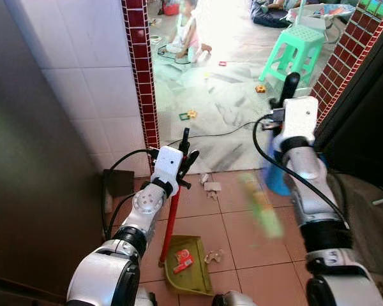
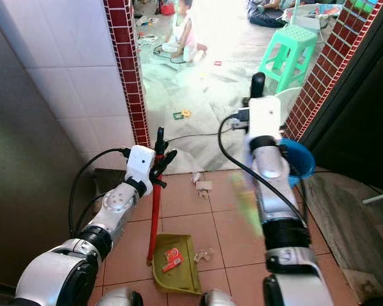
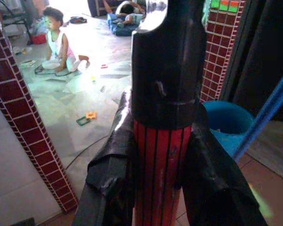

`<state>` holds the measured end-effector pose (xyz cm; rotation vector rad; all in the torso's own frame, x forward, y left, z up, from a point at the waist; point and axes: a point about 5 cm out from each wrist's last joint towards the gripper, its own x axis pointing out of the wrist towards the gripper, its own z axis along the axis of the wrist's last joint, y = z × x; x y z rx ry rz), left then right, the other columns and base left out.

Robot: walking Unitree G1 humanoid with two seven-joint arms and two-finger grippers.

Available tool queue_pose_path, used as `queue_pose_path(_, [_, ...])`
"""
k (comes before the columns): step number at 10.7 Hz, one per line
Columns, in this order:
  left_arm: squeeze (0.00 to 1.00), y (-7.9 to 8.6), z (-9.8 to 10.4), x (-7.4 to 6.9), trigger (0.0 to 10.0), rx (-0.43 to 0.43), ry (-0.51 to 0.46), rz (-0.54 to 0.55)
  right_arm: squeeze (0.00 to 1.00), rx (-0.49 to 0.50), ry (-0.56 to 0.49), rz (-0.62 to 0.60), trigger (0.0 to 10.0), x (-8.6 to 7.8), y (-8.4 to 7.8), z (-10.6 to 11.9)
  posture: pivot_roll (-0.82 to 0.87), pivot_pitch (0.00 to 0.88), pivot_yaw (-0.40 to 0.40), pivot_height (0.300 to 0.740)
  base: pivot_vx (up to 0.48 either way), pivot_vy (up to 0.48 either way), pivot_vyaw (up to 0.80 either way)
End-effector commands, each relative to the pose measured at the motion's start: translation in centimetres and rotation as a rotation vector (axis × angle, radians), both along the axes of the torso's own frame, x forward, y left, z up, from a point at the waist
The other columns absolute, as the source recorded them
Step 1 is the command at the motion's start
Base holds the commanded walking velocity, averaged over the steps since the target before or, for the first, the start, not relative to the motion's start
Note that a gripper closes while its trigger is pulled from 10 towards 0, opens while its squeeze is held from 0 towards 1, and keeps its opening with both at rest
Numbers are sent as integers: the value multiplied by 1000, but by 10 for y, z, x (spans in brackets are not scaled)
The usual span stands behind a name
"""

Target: Sweep floor

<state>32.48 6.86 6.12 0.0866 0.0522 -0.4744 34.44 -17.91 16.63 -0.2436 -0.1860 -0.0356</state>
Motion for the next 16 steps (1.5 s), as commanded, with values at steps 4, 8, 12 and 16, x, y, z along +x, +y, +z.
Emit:
queue_pose_path(4, [0, -4, 2, 2, 10000, 30, -1, -18, 0, 269, 192, 79, 10000, -6, 22, -40, -68, 0, -14, 740, 0, 0, 0])
queue_pose_path(8, [0, -3, 1, 2, 10000, 35, 3, -9, 0, 485, 143, 225, 10000, 0, 55, -21, -58, 0, -15, 740, 0, 0, 0])
queue_pose_path(12, [0, -3, 0, 2, 10000, 35, 8, 3, 0, 576, 38, 374, 10000, 12, 53, 31, -68, 0, -15, 740, 0, 0, 0])
queue_pose_path(16, [0, 2, -1, 4, 10000, 62, 23, 54, 0, 317, -106, 384, 10000, 12, 42, 58, -68, 0, -15, 740, 0, 0, 0])
